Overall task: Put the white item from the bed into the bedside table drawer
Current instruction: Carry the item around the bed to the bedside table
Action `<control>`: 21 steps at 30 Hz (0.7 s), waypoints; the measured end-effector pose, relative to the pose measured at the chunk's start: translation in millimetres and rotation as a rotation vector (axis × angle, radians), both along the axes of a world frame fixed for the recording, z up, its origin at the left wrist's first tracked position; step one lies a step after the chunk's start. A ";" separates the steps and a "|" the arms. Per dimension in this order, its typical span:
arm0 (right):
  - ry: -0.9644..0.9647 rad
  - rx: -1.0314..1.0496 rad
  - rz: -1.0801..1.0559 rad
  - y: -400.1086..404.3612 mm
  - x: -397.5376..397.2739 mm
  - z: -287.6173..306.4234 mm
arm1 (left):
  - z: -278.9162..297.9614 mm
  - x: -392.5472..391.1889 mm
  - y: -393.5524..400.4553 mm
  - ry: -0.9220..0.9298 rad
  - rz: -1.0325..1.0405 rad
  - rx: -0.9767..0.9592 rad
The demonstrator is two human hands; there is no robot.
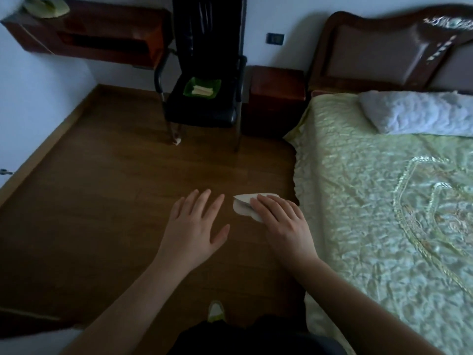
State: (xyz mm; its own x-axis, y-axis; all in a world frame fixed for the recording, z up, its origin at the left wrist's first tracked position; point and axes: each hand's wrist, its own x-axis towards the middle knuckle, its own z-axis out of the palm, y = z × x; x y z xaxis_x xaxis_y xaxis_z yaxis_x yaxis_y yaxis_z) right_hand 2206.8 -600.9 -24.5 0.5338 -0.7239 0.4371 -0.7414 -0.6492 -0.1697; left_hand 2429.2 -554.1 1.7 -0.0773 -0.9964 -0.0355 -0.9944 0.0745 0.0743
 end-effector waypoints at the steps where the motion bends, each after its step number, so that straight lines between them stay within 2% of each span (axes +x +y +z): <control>1: 0.003 0.002 -0.015 -13.1 2.5 1.4 | -0.3 2.5 -19.0 -0.001 -0.032 0.005; 11: -0.042 0.030 -0.202 -162.8 -27.5 -10.3 | -11.4 -25.4 -210.3 -0.039 -0.224 -0.008; 21: -0.089 0.046 -0.230 -353.8 -92.5 -9.5 | -5.5 -92.9 -397.2 -0.080 -0.256 0.019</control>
